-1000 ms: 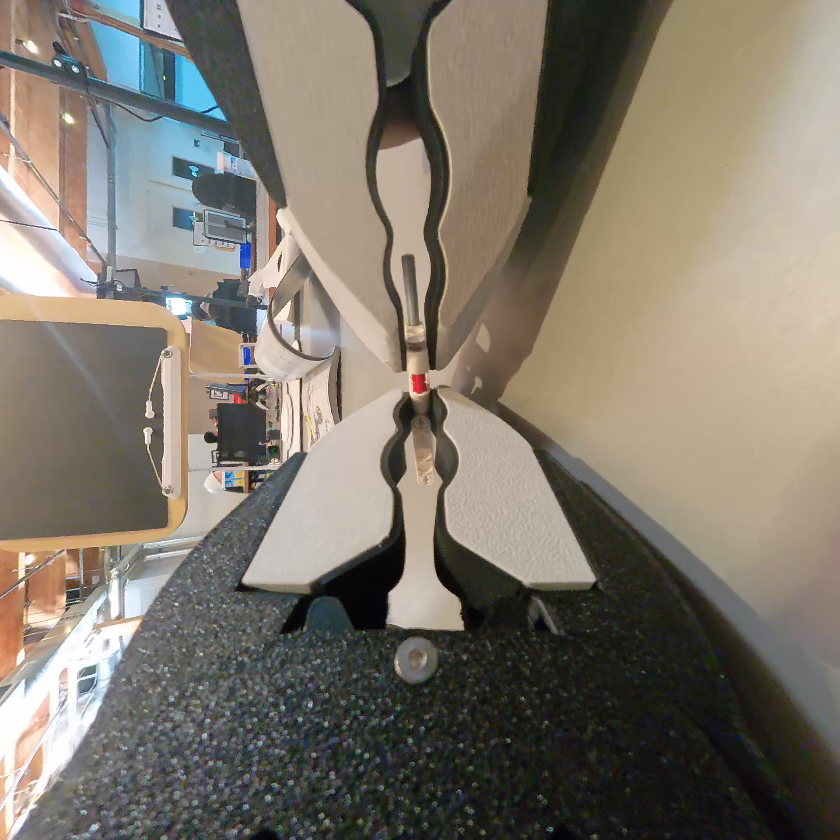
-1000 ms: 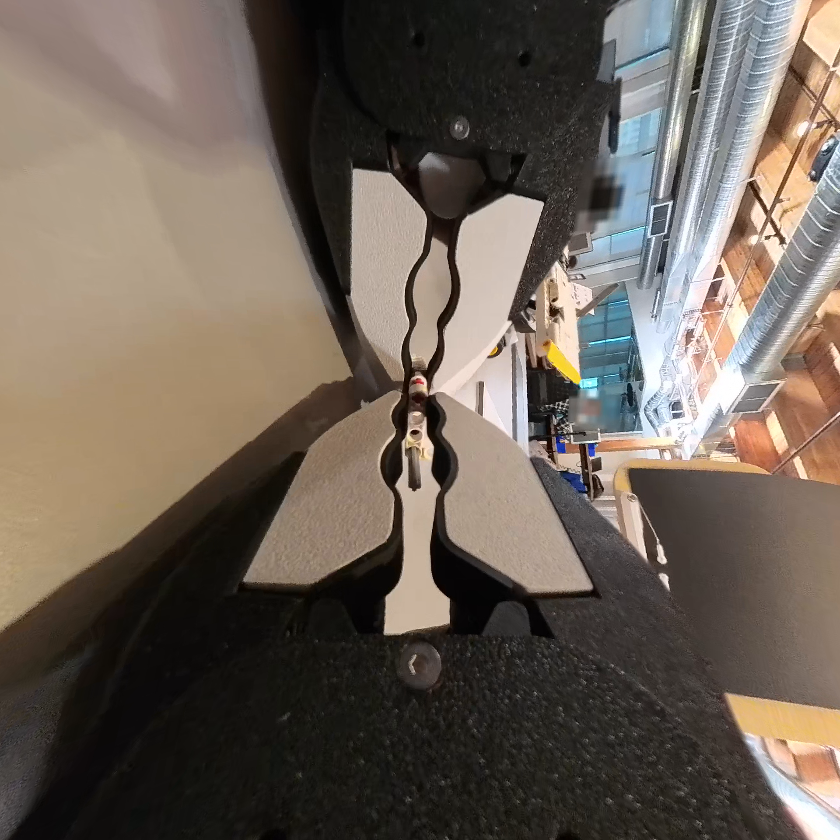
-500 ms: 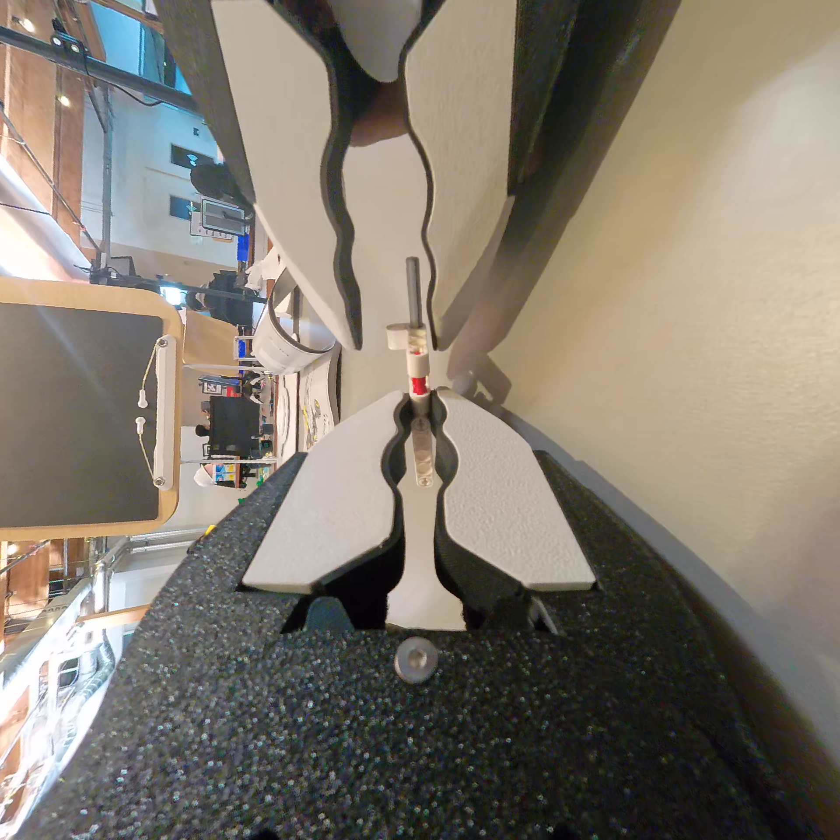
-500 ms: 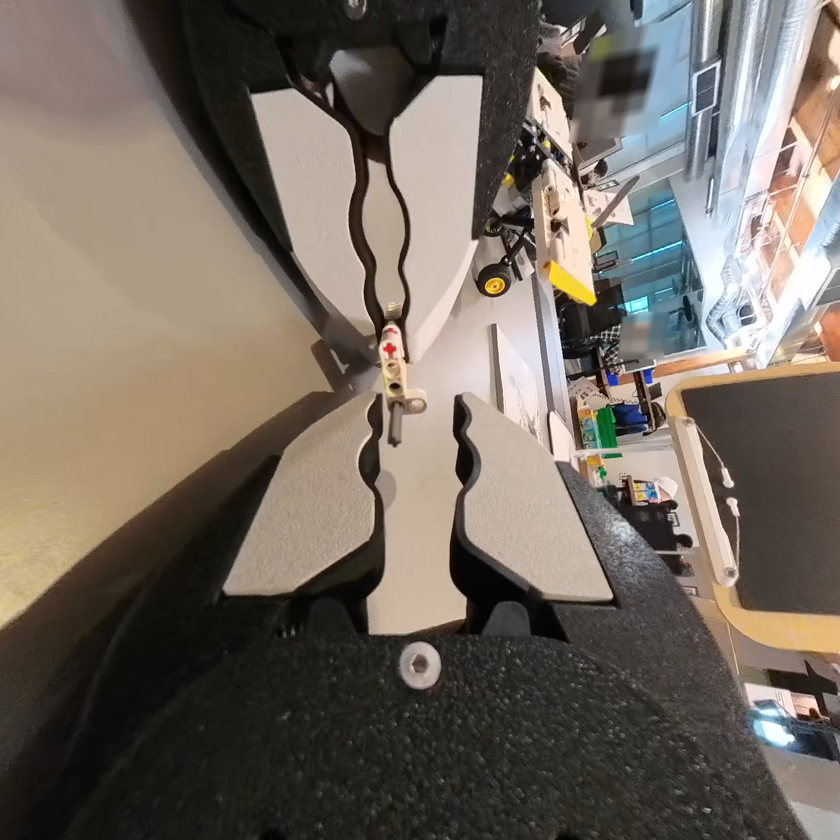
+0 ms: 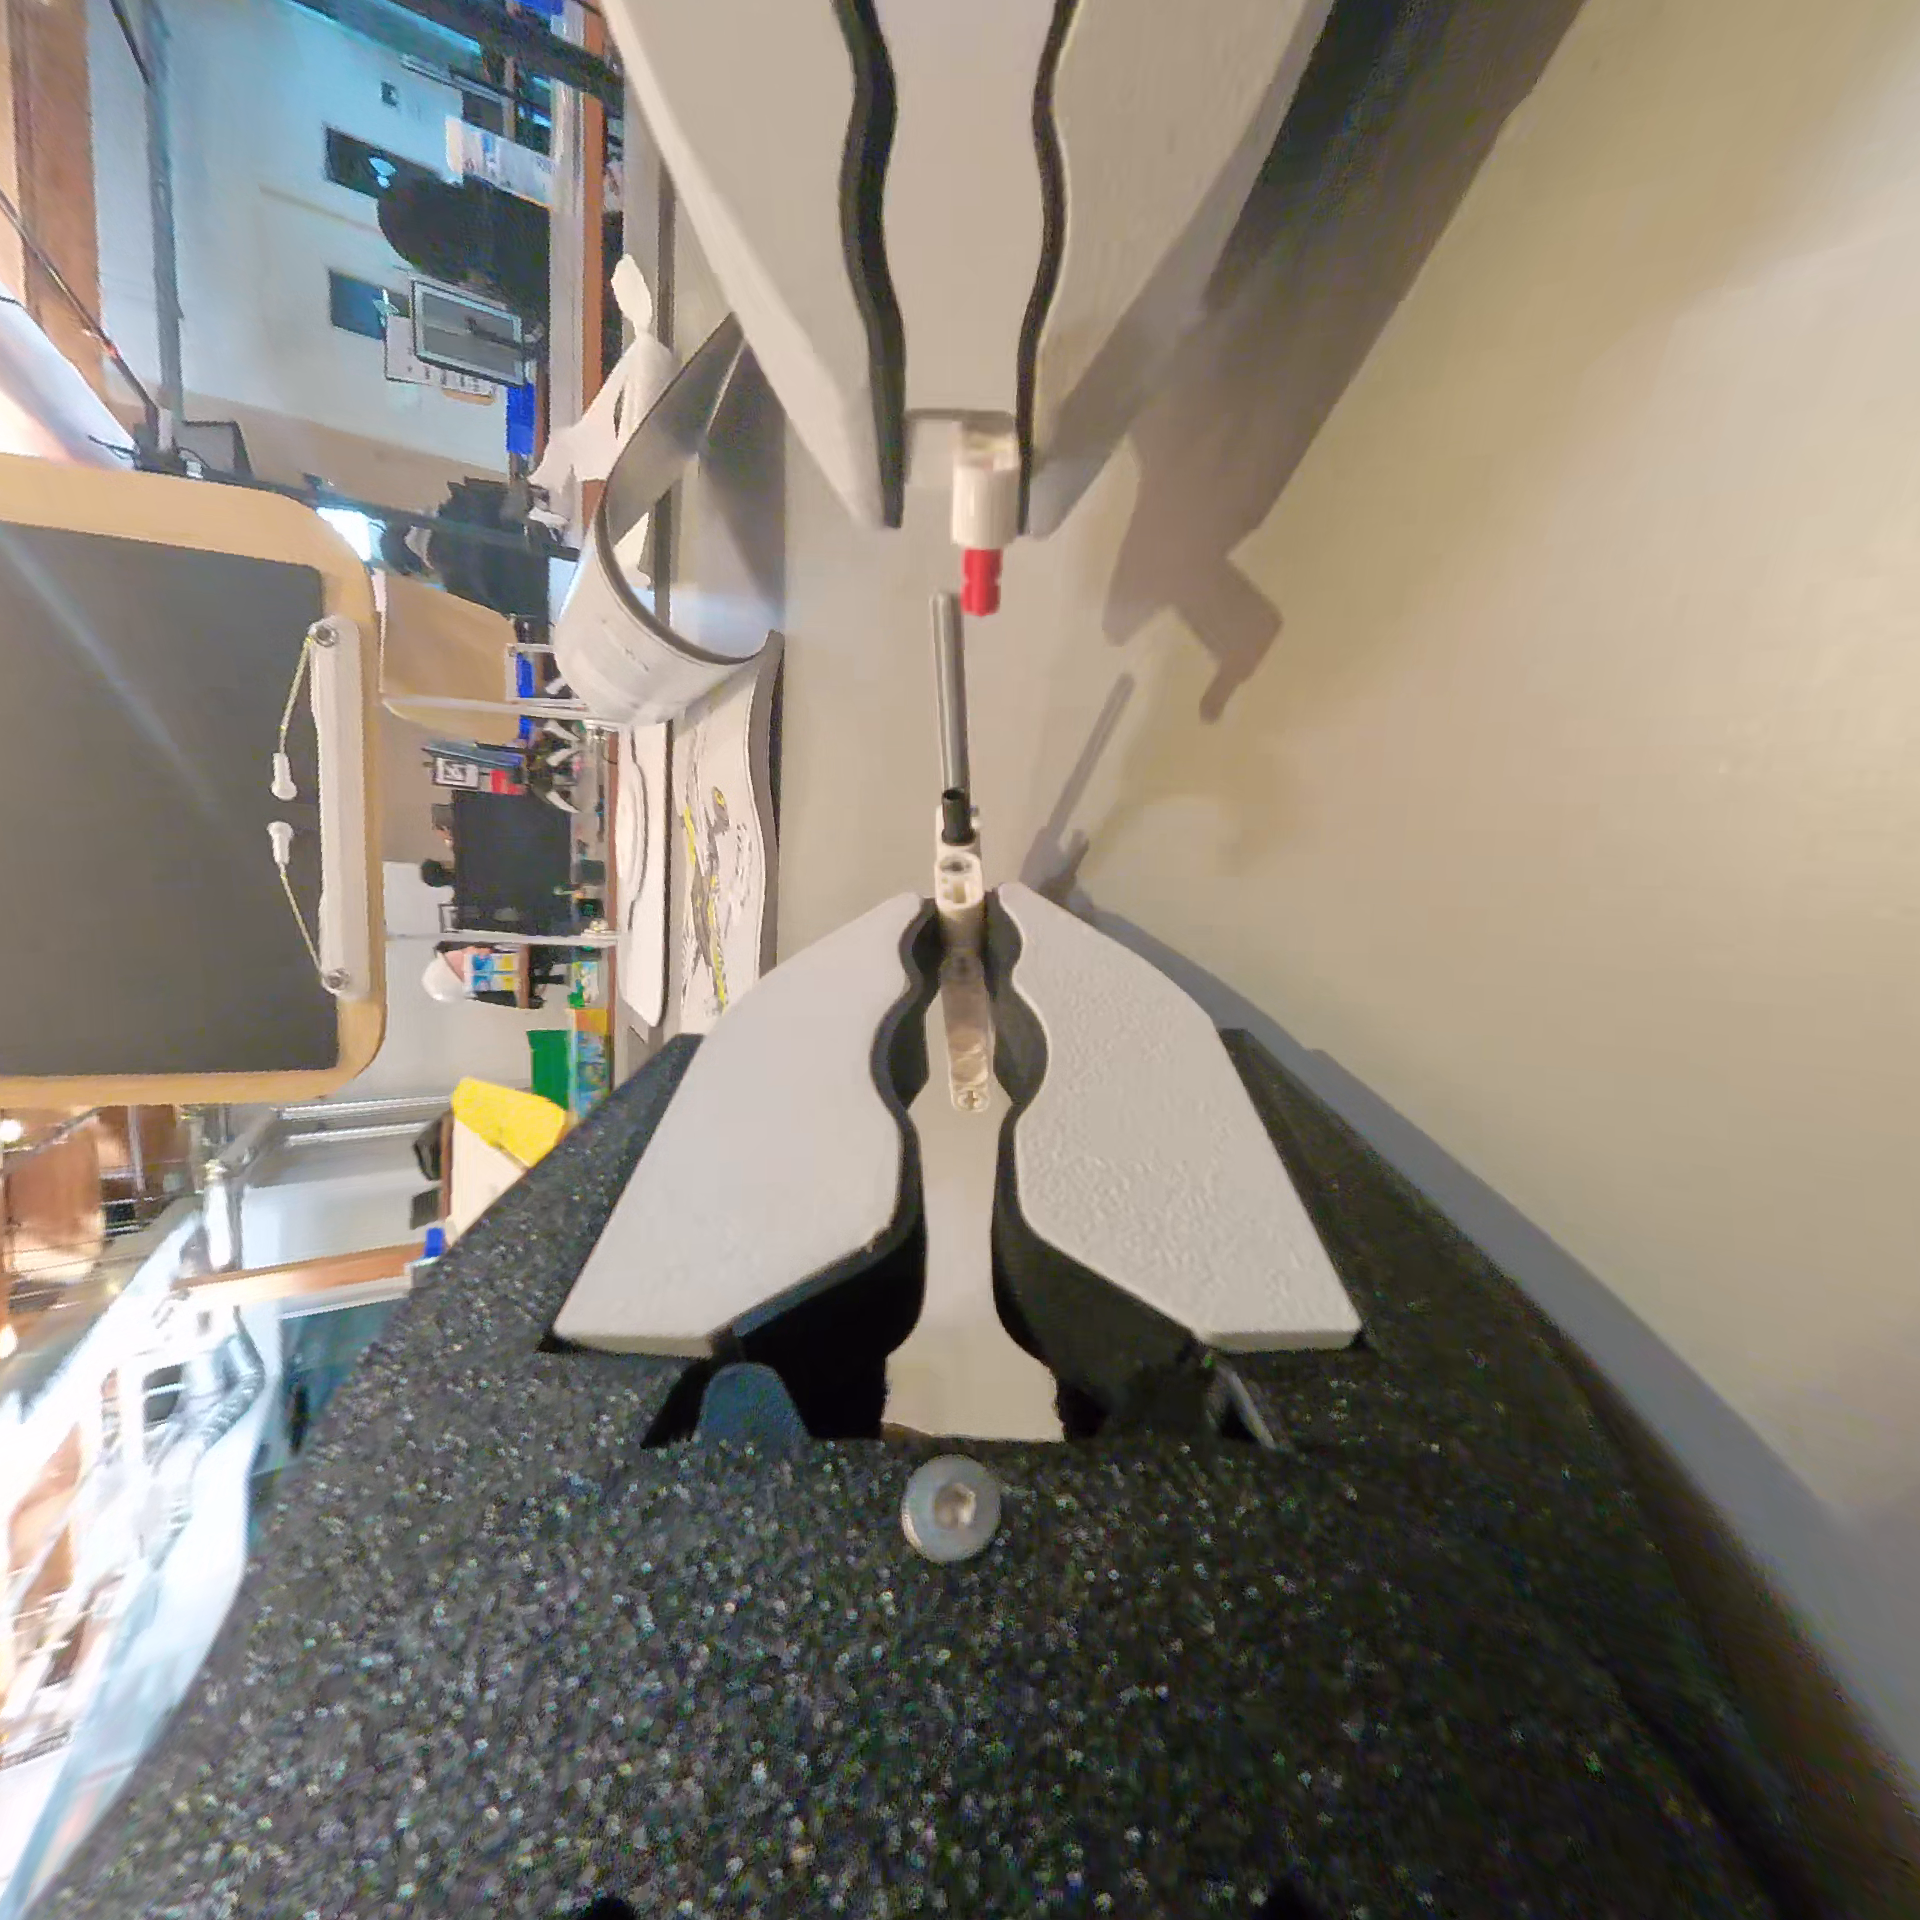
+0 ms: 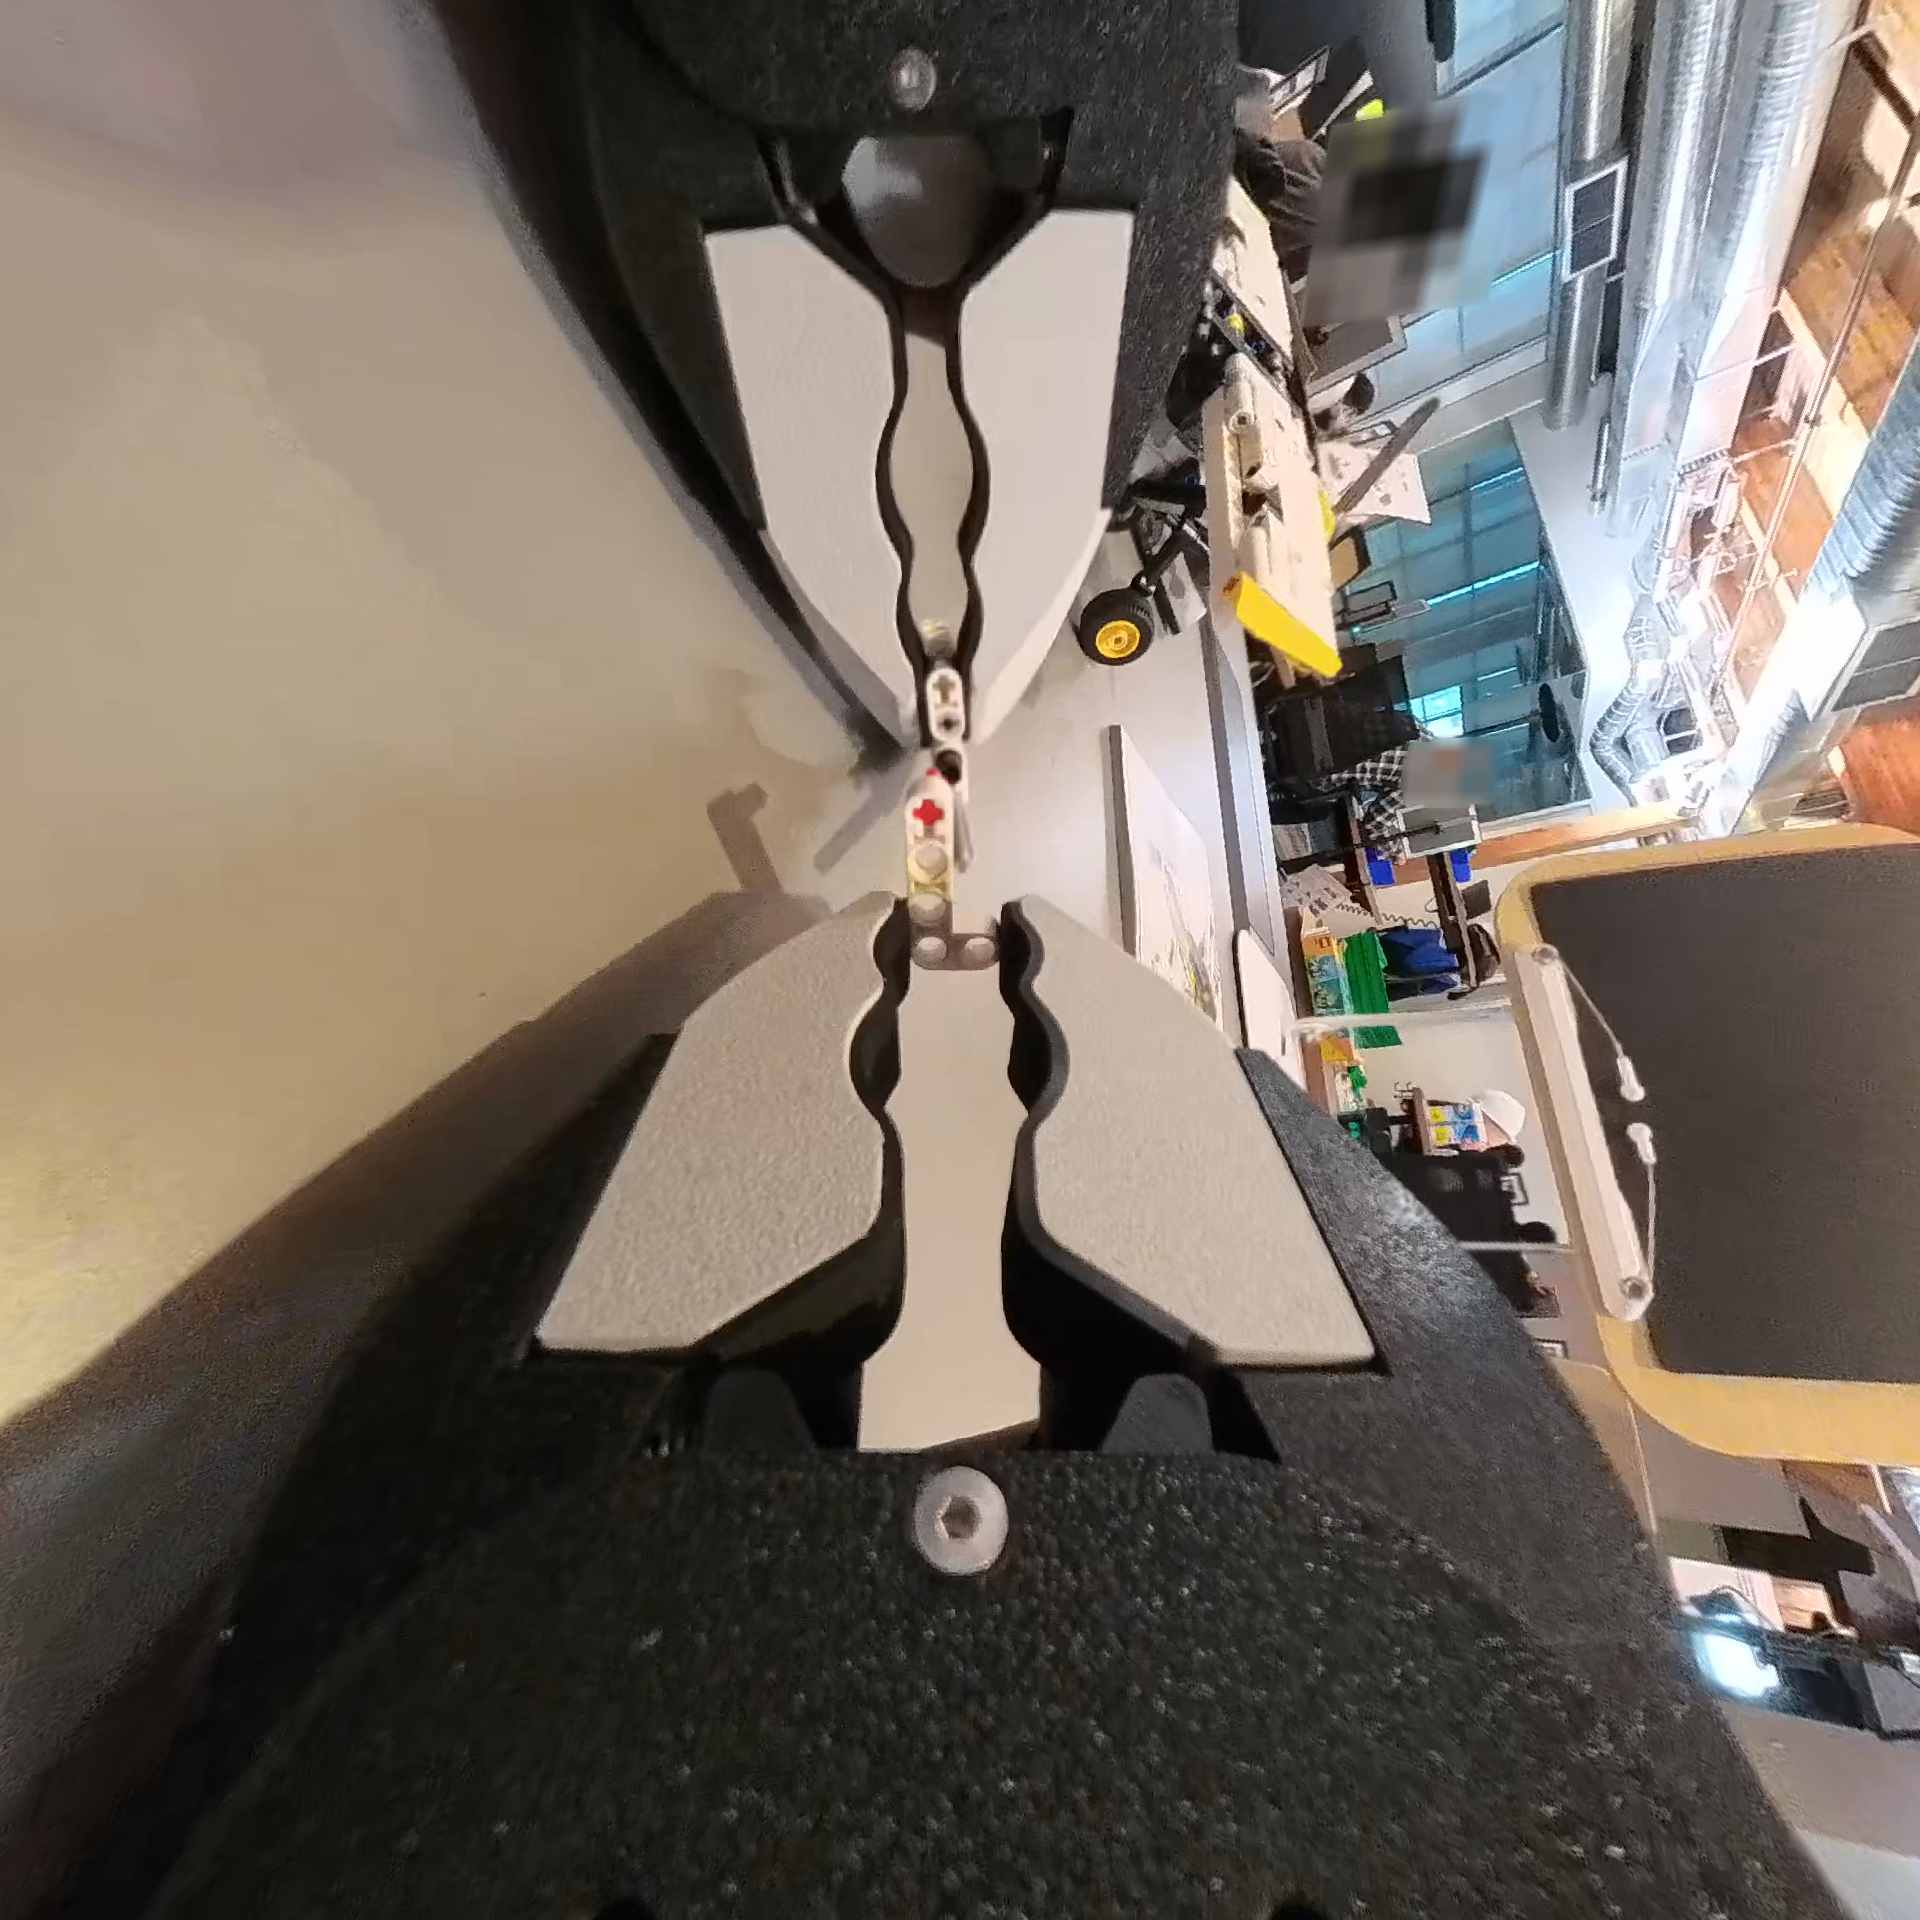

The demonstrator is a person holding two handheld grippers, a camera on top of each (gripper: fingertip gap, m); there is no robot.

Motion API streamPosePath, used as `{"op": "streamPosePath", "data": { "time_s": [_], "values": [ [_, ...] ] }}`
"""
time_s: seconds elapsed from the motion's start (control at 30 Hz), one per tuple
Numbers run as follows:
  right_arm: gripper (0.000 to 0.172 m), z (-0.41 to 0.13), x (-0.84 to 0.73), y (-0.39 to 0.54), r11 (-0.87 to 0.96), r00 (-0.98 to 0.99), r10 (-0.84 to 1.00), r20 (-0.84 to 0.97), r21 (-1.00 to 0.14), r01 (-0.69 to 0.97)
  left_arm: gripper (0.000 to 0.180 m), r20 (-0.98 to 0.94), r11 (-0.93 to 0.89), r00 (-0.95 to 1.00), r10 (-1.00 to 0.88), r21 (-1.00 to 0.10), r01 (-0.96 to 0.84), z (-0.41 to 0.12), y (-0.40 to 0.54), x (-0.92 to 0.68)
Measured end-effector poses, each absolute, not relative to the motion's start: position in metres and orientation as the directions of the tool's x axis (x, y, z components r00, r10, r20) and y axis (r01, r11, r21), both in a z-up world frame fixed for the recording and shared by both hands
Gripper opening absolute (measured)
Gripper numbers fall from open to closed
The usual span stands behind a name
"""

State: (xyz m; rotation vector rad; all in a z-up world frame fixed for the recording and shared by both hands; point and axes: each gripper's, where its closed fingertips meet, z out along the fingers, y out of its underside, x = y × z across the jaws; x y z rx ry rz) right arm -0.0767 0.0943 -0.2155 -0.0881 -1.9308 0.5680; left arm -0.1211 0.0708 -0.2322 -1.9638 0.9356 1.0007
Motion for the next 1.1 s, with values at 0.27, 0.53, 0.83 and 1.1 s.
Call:
{"op": "streamPosePath", "data": {
  "time_s": [0.27, 0.53, 0.83, 1.1],
  "values": [
    [0.016, -0.215, -0.078, 0.094, 0.877, -0.431, 0.324, 0.842, -0.438, -0.196, 0.008, -0.837, -0.463, 0.467, -0.285, -0.307, -0.832, -0.233, 0.074, -0.116],
    [0.016, -0.218, -0.076, 0.095, 0.861, -0.484, 0.343, 0.805, -0.476, -0.181, 0.008, -0.816, -0.488, 0.492, -0.305, -0.309, -0.816, -0.235, 0.074, -0.117],
    [0.016, -0.218, -0.07, 0.092, 0.836, -0.516, 0.34, 0.786, -0.504, -0.216, 0.026, -0.778, -0.462, 0.537, -0.325, -0.365, -0.808, -0.232, 0.07, -0.118],
    [0.016, -0.217, -0.069, 0.09, 0.82, -0.53, 0.352, 0.772, -0.527, -0.222, 0.041, -0.759, -0.378, 0.547, -0.353, -0.419, -0.826, -0.223, 0.063, -0.101]
  ]
}}
